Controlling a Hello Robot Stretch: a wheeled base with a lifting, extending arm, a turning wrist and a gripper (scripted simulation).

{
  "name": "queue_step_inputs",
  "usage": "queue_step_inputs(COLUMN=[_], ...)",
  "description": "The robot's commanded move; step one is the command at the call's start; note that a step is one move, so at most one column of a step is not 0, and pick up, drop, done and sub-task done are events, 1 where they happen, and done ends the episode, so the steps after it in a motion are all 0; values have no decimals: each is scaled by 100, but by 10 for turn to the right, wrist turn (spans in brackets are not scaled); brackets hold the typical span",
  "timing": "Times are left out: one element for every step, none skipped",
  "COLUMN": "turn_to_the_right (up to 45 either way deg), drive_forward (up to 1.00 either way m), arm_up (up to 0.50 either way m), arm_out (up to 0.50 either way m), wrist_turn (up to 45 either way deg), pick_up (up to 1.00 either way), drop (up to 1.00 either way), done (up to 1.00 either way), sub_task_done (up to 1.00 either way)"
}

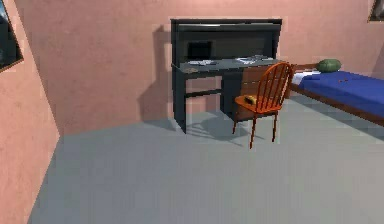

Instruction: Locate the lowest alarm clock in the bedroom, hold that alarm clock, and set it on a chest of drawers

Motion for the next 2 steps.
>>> queue_step_inputs(turn_to_the_right=[210,0], drive_forward=[0,100], arm_up=[0,0], arm_out=[0,0], wrist_turn=[0,0], pick_up=[0,0], drop=[0,0], done=[0,0], sub_task_done=[0,0])
